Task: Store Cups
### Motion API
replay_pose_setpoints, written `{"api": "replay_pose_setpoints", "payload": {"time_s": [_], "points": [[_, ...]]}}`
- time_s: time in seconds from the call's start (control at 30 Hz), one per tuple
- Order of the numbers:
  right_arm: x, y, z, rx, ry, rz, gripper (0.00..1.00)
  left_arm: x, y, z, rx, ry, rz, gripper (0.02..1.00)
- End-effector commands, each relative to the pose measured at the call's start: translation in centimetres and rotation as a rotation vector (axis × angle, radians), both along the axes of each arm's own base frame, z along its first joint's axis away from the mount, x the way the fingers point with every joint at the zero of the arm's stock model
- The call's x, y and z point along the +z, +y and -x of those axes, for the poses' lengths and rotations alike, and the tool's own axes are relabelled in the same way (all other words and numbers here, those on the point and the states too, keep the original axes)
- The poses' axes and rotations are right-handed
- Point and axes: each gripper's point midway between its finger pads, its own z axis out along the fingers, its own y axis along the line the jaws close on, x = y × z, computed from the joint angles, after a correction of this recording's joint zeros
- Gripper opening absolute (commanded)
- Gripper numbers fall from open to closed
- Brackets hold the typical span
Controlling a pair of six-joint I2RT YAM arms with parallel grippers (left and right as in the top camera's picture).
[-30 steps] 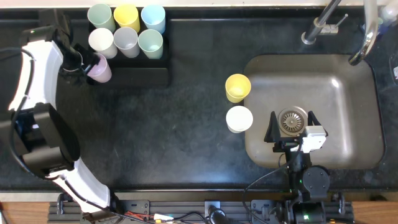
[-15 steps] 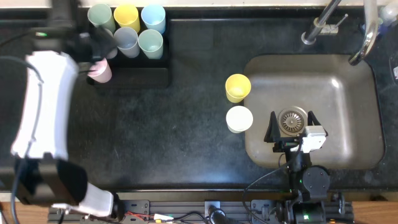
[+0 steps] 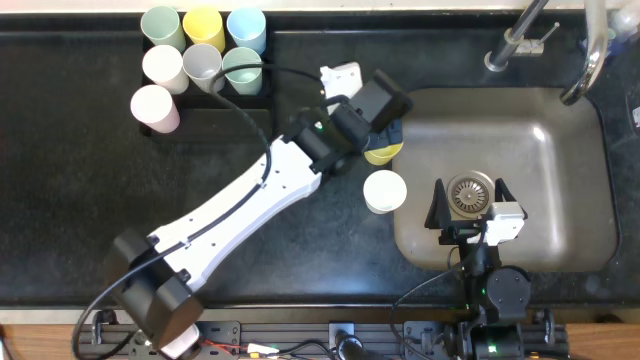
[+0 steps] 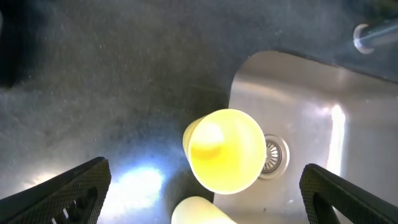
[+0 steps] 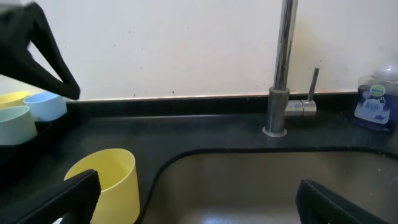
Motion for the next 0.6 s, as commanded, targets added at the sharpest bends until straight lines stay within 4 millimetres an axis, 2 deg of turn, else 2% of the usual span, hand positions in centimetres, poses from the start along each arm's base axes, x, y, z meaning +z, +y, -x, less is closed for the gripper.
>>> {"api": "replay_pose_setpoints", "payload": {"time_s": [0.03,0.33,0.6], "points": [[-0.3,0.3,0.0,0.012,0.001,-0.008,0.998,-3.0,-0.3,-0.4,0.032,0.112,0.04,0.998],[-0.3,0.3,0.0,0.012,0.001,-0.008,0.996,-7.5,-1.2,0.2,-0.005,0.283,0.075,0.998],[-0.3,0.3,0.0,0.012,0.001,-0.008,0.998,-8.5,-1.2,0.7,-0.01,0.322,0.069,0.996]]}}
